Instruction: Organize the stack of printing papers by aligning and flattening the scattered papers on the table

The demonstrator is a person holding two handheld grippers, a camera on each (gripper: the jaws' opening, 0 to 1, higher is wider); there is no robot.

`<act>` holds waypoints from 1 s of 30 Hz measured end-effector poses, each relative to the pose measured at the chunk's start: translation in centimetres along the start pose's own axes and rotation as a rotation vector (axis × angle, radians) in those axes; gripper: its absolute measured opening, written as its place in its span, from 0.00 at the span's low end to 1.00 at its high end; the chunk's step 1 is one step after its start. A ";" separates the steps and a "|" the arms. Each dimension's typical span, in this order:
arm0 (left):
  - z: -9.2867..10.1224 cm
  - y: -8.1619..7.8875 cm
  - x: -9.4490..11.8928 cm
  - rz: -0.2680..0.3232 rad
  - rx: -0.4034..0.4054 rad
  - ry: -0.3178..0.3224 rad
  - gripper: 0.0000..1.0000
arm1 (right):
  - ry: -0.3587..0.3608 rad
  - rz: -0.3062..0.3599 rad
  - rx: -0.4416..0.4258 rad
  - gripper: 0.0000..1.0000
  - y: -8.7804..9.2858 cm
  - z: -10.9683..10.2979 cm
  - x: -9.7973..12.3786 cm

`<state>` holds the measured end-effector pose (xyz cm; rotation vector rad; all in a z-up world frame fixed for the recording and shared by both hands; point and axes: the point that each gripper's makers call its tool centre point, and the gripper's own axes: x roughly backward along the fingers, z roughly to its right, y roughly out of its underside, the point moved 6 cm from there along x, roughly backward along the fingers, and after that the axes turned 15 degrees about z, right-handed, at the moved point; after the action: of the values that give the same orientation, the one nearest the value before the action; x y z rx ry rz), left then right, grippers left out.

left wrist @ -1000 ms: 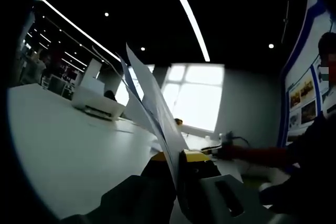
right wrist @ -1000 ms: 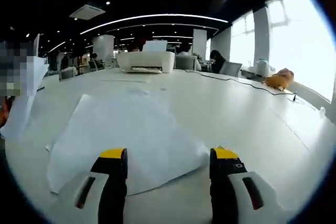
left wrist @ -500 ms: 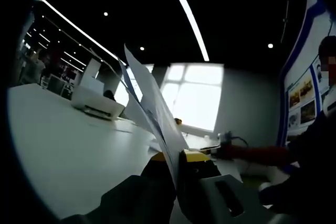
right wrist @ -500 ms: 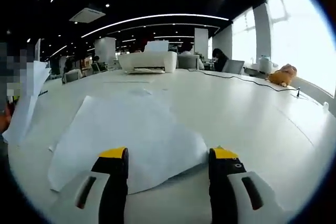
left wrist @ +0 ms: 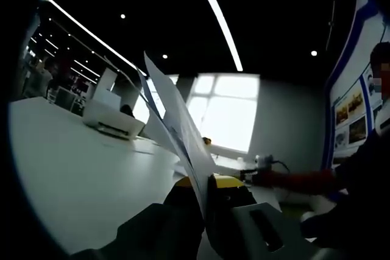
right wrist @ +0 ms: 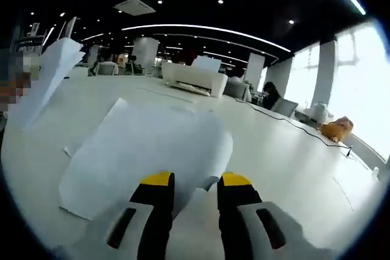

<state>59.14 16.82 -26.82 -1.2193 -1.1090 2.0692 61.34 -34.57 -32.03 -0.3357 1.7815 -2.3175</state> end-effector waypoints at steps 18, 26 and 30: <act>-0.1 -0.1 0.0 0.002 0.000 0.000 0.07 | 0.037 -0.021 0.161 0.21 0.1 1.0 -0.2; -0.1 -0.1 0.0 0.003 -0.001 0.003 0.07 | 0.063 0.016 0.130 0.14 -0.6 1.3 -0.1; -0.1 -0.1 0.0 0.004 0.000 0.005 0.07 | 0.089 0.051 0.104 0.07 -1.2 1.5 0.3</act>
<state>59.25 16.92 -26.75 -1.2265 -1.1054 2.0684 61.43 -35.71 -30.51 -0.1715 1.6796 -2.4124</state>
